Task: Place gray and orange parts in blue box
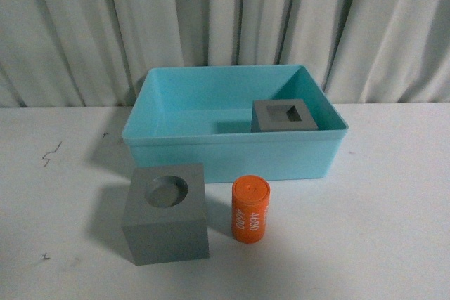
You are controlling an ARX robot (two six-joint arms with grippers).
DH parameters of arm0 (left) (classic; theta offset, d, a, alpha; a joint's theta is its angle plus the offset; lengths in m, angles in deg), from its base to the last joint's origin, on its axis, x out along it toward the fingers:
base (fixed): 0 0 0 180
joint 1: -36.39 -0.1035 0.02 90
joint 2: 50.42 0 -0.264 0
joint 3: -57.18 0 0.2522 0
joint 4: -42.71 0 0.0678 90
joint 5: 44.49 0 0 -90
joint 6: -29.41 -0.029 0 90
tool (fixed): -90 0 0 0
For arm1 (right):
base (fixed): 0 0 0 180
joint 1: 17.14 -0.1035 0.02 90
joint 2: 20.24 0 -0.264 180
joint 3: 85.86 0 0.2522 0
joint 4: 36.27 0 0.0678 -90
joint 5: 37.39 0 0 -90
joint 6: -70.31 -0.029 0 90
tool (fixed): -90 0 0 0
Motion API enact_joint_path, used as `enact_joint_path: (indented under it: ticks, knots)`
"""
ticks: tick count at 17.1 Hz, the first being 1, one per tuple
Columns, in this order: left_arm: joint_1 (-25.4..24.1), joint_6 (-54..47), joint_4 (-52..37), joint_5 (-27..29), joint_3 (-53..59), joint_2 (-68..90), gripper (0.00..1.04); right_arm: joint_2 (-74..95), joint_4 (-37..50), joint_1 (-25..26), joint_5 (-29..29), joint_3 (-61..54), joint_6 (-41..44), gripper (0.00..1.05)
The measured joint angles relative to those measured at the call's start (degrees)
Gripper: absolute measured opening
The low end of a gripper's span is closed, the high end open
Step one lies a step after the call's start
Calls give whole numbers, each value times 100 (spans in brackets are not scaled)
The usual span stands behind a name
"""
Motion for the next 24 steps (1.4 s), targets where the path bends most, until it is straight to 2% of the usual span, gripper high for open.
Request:
enact_joint_path:
  ticks: [4, 5, 6, 9, 16, 17, 21, 22, 23, 24]
  knots:
    - [0, 0, -2, 0, 0, 0, 98, -748, -518, -42, 63, -201, 0, 2]
    - [0, 0, -2, 0, 0, 0, 98, -796, -280, -42, 61, -376, 0, 2]
    - [0, 0, -2, 0, 0, 0, 98, -1523, -1025, -42, 61, -389, 0, 2]
    - [0, 0, -2, 0, 0, 0, 98, -1991, -1480, -42, 61, -389, 0, 2]
    - [0, 0, -2, 0, 0, 0, 98, -2430, -1928, -42, 63, -389, 0, 2]
    - [0, 0, -2, 0, 0, 0, 98, -2483, -1945, -42, 63, -389, 4, 11]
    - [0, 0, -2, 0, 0, 0, 98, -2481, -1958, -42, 63, -389, 4, 60]
    - [243, 772, 1624, 638, -704, 994, 98, -2479, -1958, -42, 57, -389, 2, 75]
    - [321, 1537, 1703, 669, -1231, 2291, 98, -2481, -1952, -42, 72, -389, 4, 88]
    - [402, 1871, 1191, 647, -1484, 3034, 98, -2481, -1963, -42, 68, -389, 4, 98]
